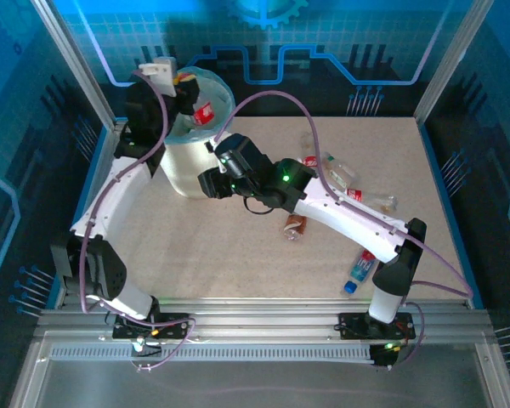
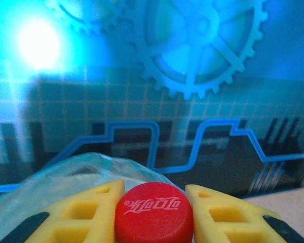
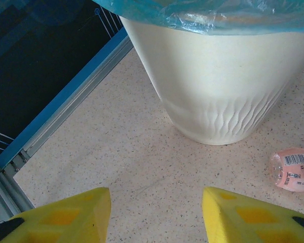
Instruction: Put the plastic bottles in the bin
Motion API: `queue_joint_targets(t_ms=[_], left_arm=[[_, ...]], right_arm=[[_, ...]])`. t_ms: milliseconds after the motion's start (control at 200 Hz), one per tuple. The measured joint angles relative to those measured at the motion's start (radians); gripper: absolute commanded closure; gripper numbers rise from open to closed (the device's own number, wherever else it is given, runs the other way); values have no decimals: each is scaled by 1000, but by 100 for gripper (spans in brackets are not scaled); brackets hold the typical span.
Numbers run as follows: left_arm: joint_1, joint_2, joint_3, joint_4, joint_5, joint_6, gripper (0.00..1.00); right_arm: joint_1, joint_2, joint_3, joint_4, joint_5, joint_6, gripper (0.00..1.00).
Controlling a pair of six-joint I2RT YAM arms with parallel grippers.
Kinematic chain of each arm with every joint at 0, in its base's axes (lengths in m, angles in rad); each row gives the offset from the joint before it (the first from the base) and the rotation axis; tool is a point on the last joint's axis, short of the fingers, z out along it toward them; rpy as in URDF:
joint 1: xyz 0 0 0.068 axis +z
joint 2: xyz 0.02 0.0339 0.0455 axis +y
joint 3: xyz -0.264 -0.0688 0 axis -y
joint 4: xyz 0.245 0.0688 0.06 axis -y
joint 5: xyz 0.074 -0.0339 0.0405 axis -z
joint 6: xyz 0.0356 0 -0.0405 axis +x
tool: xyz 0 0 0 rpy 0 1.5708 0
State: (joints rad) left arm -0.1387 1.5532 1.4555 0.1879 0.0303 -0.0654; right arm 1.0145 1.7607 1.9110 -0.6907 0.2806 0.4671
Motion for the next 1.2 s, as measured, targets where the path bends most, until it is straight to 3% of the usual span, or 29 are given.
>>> queue_joint_targets(t_ms=[110, 155, 310, 485, 710, 835, 960, 1201], left_arm=[[-9, 23, -24, 3, -13, 22, 100], [-6, 33, -35, 3, -20, 24, 95], [-6, 50, -56, 8, -32, 42, 62], [-7, 50, -56, -3, -33, 45, 59], [-5, 51, -20, -87, -3, 30, 63], [-3, 89, 88, -182, 34, 13, 87], [-1, 124, 150, -256, 54, 13, 99], [4, 129, 76, -245, 42, 48, 100]], right_arm=[[0, 0, 0, -7, 0, 0, 49], [0, 0, 0, -9, 0, 0, 49], [0, 0, 0, -13, 0, 0, 49], [0, 2, 0, -13, 0, 0, 48], [0, 7, 0, -16, 1, 0, 48], [0, 9, 0, -18, 1, 0, 48], [0, 10, 0, -20, 5, 0, 48], [0, 10, 0, -20, 7, 0, 48]])
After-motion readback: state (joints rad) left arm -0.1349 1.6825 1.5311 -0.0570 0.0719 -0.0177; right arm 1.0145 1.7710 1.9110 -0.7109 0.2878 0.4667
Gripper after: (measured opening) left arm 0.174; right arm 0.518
